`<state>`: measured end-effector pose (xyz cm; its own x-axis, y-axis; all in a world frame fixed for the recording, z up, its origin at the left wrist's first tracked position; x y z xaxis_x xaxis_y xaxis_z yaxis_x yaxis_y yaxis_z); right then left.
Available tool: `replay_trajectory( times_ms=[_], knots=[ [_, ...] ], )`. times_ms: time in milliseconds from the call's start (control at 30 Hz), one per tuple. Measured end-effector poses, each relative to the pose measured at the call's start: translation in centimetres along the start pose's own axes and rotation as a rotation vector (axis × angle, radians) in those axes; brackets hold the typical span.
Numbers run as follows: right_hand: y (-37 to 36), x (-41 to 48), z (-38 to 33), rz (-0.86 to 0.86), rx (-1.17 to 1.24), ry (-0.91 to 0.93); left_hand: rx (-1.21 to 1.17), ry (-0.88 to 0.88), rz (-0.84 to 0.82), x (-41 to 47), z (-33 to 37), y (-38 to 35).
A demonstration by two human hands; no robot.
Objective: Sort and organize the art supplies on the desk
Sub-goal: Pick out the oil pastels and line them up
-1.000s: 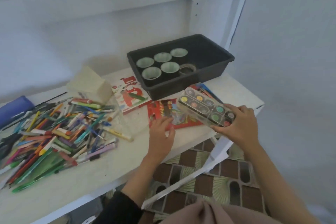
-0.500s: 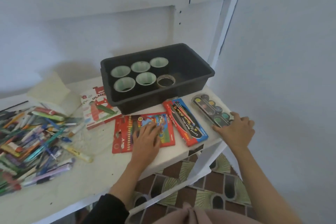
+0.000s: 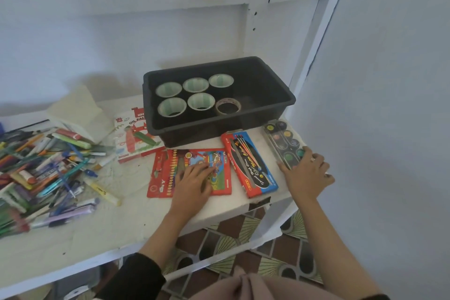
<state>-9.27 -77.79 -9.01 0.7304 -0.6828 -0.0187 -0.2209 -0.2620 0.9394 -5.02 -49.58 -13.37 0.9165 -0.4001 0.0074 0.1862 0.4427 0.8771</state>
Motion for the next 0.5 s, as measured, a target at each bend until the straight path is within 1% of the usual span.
replay_trajectory(
  times_ms=[133, 200, 267, 300, 400, 500],
  knots=[
    [-0.1, -0.1, 0.0, 0.013, 0.040, 0.052, -0.008, 0.008, 0.008, -0.1, 0.1, 0.2],
    [0.0, -0.3, -0.2, 0.062, 0.059, 0.134, 0.013, 0.011, 0.007, -0.2, 0.1, 0.3],
    [0.1, -1.0, -0.7, 0.137, 0.093, 0.260, -0.014, -0.003, 0.039, -0.5, 0.1, 0.7],
    [0.0, -1.6, -1.1, 0.167, 0.117, 0.331, -0.052, -0.020, 0.081, -0.7, 0.2, 1.0],
    [0.0, -4.1, -3.2, 0.217, 0.200, 0.572, -0.187, -0.051, 0.274, -1.3, 0.0, 2.2],
    [-0.2, -6.6, -6.3, 0.227, 0.279, 0.791, -0.265, 0.003, 0.433, -2.4, -0.9, 3.4]
  ],
)
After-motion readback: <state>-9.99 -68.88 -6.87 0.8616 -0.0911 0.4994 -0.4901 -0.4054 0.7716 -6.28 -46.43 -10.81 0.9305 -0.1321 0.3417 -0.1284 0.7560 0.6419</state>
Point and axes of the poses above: each hand's wrist, its own x-axis towards the middle knuckle, its own y-axis out of the back of the hand, z = x × y, the point moved 5 cm from there along x, towards the middle knuckle, and after that the axes turned 8 degrees about -z, right-handed, at the moved point
